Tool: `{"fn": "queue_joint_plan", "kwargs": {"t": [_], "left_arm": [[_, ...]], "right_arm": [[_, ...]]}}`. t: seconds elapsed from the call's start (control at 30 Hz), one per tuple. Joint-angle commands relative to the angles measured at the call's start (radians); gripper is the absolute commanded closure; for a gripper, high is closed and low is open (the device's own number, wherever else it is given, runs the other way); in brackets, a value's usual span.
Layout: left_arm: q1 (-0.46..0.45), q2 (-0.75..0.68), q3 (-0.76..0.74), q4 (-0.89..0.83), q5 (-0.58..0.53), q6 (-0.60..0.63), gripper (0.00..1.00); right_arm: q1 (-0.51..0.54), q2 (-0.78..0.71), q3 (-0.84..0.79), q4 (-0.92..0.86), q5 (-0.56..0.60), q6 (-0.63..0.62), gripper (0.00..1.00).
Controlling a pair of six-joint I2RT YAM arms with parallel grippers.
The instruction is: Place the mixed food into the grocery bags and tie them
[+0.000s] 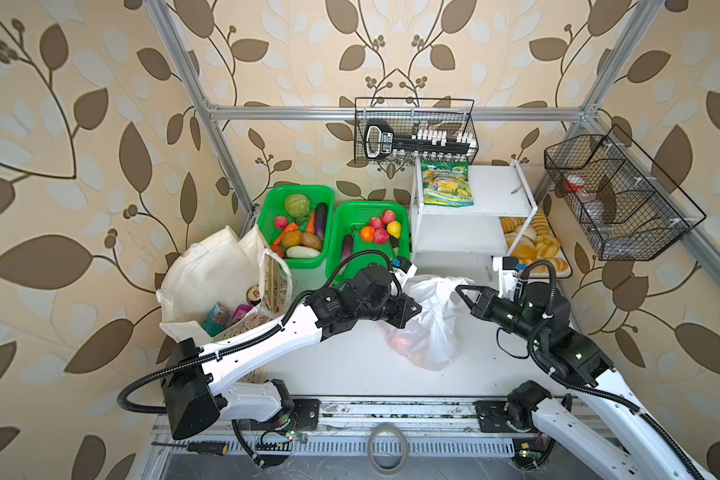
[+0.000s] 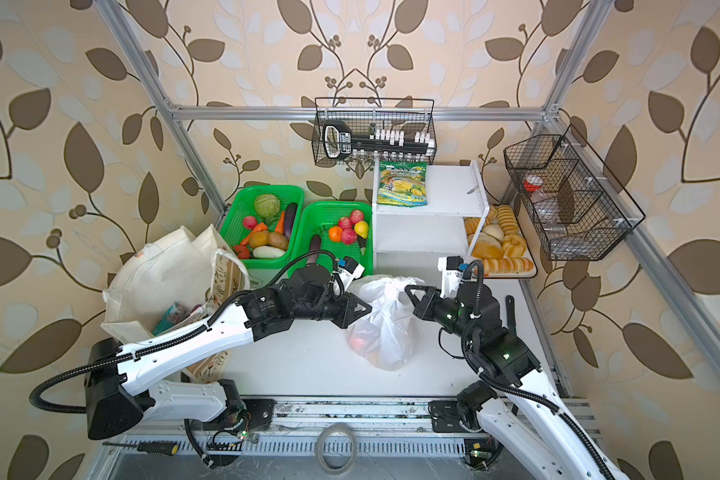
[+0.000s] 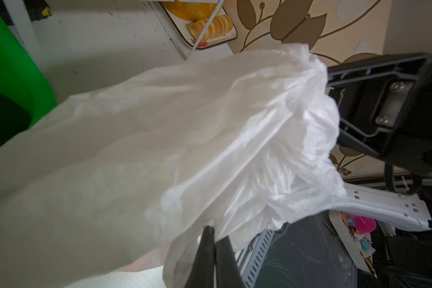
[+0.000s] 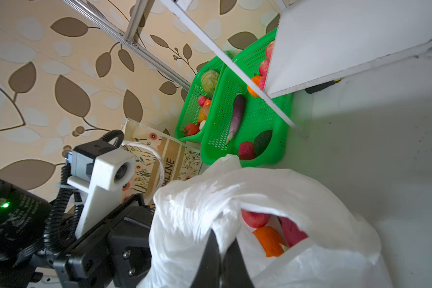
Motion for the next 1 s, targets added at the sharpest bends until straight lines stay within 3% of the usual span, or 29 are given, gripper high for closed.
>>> {"fn": "queue_joint_plan", "kwargs": {"t": [0.0,0.33,0.5,0.77,0.83,0.93,0.97], "left_arm": [[0.022,-0.046,-0.015,-0.031,-0.091,-0.026,1.0],[0.113,-0.1,-0.082,-0.181,-0.268,-0.062,1.0],[0.187,-0.158,-0.184,-0.233,-0.278,-0.059,1.0],[0.231,-0.204,-0.295,-0.32,-0.35,-0.05,1.0],[0.235,-0.211,-0.31,-0.317,-0.331,-0.055,1.0],[0.235,-0.23,-0.321,-0.231,-0.189,-0.035,1.0],[0.235,-0.23,-0.322,-0.191,-0.134,-0.033,1.0]], "right_arm": [[-0.026,-0.017,0.05,-0.144,0.112,-0.048,1.0],[-0.114,-0.003,0.042,-0.228,0.119,-0.076,1.0],[-0.188,0.01,-0.047,-0.18,0.086,-0.069,1.0],[-0.24,0.075,-0.204,-0.04,0.072,-0.045,1.0],[-0.243,0.083,-0.213,0.003,0.025,-0.044,1.0],[-0.246,0.081,-0.209,0.107,-0.152,-0.029,1.0],[-0.249,0.076,-0.212,0.148,-0.226,-0.003,0.92]]}}
